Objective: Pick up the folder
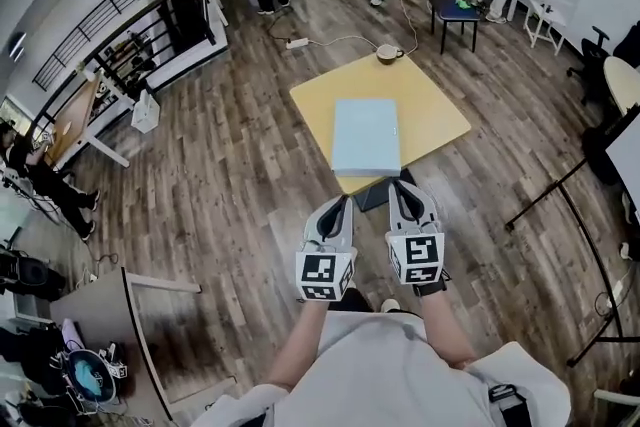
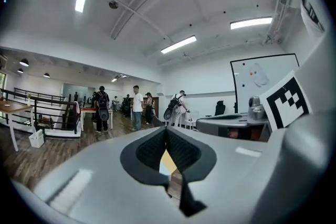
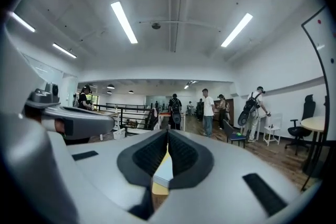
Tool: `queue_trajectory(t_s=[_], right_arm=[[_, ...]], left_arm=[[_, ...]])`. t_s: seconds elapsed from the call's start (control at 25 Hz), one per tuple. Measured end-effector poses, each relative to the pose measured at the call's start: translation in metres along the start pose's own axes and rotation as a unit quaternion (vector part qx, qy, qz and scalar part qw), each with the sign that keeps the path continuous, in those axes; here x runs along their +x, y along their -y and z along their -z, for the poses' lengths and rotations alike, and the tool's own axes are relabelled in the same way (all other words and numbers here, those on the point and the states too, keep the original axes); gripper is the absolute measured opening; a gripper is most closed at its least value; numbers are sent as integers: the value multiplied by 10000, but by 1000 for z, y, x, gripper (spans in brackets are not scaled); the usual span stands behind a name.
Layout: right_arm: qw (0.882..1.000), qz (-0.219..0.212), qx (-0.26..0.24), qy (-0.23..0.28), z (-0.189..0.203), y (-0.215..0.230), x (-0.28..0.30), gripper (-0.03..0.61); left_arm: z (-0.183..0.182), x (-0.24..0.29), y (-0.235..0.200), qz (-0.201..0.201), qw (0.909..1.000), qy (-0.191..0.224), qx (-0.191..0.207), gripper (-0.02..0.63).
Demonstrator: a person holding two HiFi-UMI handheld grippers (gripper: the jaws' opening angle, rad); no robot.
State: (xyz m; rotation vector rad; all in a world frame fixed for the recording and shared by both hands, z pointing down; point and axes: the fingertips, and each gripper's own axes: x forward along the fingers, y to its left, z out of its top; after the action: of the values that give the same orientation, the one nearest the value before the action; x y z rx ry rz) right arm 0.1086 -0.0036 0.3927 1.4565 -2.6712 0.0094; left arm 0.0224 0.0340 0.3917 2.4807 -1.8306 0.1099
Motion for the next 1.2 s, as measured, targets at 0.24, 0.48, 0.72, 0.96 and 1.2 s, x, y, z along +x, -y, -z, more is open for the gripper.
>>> queue_trajectory(t_s=[0.24,0.48,0.72,0.96,1.2], right_arm=[[9998,-76,168,-86,17,22,85,11],[9997,188,46,-137,-2,63,198,11],[9985,432,276,-173,-5,69,261,11],[9941,348,525,-880,62,66,290,11],[9870,469,588,-1420,109,104,324,11]], left_arm=[[3,90,-51,302,9995,47,28,8],[-17,199,-124,636,9975,256,-173,8],[-9,249,-170,984,9941,239,-382,8],[57,284,-195,1058,9909,-438,-710,8],[104,324,-215,952,9867,-970,-895,9]])
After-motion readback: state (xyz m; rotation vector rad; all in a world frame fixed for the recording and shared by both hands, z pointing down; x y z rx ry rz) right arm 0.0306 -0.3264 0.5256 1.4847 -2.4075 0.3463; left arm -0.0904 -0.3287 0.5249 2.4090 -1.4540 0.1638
